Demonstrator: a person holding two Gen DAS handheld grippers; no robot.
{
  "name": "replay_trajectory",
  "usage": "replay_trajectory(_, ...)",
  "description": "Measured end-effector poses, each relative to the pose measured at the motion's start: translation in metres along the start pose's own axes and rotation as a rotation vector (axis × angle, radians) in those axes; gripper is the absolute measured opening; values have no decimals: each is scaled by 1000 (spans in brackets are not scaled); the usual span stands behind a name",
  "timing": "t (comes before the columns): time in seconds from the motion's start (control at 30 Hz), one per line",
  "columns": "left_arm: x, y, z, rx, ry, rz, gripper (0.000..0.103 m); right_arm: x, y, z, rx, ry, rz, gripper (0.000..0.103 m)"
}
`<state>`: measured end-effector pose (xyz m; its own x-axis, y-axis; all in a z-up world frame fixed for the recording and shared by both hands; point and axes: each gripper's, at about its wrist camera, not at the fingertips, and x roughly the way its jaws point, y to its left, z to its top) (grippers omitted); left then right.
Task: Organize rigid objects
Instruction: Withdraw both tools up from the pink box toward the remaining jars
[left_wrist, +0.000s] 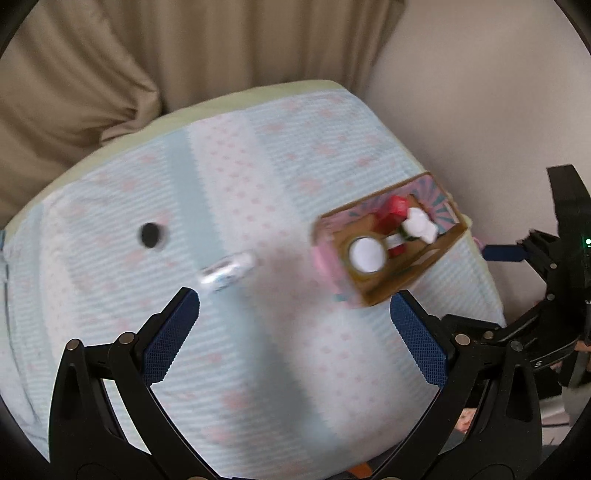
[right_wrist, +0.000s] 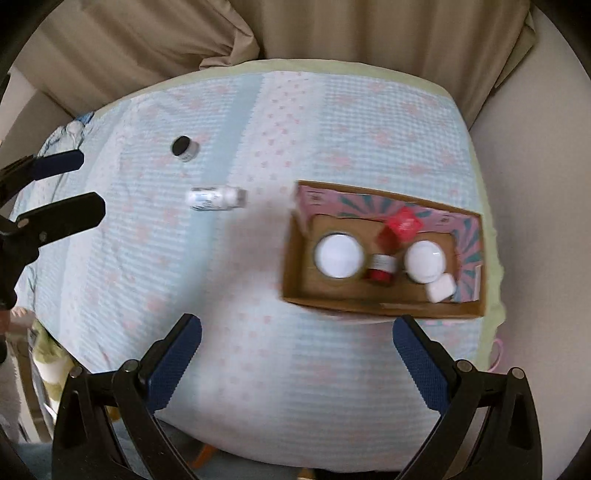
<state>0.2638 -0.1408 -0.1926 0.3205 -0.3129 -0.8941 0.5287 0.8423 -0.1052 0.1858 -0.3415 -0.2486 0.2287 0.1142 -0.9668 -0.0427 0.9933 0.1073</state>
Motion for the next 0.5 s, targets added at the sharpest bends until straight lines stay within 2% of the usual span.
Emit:
replay_trajectory(0.2, -18, 93, -20, -25, -46, 45, 103, 3, 70, 17, 104, -38, -7, 103)
replay_trajectory(0.3, -12, 137, -24, -33, -39, 50, 103, 15, 103, 27, 174, -36, 12, 103)
replay_trajectory(0.5, 18, 201, -23, -56, -7, 55, 103, 47, 137, 50, 320, -26, 72, 103)
